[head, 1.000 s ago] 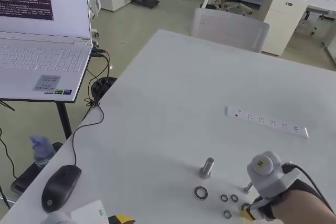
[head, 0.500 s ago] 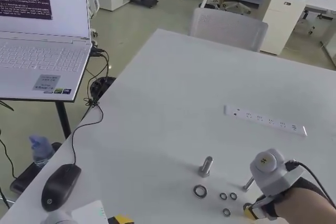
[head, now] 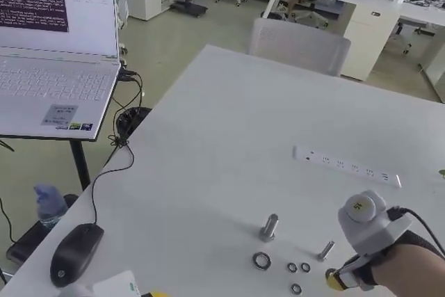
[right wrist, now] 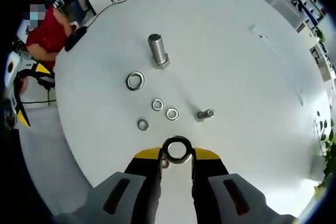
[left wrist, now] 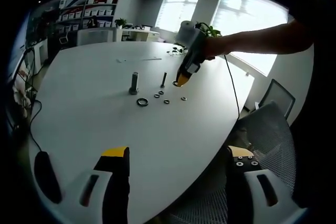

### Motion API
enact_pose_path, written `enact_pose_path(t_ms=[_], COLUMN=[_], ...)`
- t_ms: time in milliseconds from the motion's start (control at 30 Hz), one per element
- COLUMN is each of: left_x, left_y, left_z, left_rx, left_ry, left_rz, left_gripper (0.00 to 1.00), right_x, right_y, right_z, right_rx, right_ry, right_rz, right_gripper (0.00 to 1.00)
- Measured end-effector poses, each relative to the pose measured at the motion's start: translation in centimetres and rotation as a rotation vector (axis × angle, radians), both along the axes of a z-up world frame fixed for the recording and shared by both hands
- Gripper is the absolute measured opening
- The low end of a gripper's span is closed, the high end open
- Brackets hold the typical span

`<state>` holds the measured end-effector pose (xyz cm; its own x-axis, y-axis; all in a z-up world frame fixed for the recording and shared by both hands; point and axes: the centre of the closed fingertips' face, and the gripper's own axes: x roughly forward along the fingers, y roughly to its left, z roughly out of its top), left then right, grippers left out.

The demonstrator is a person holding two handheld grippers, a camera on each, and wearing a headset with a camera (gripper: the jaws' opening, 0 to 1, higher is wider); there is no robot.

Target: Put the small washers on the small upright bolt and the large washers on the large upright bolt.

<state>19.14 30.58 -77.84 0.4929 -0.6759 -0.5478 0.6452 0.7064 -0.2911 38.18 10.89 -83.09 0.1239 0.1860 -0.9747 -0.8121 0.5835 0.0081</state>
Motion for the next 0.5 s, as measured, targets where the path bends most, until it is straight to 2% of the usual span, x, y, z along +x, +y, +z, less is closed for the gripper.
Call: enact_pose_path(t_ms=[200, 500], left_x=[0.1, 0.1], left_y=[0.0, 0.1], left_z=[0.3, 0.4], left_rx=[-0.001, 0.003], left_ry=[-0.007, -0.019], left_rz=[-0.003, -0.008], left_gripper=[0.74, 0.73], right_x=[0.3, 0.4], right_y=[1.1, 1.6], right_z=[1.7, 2.6], right_rx=[0.021, 0.021], right_ry=[0.001, 0.013], right_rz=[0.01, 0.027], right_gripper=[0.21, 0.21])
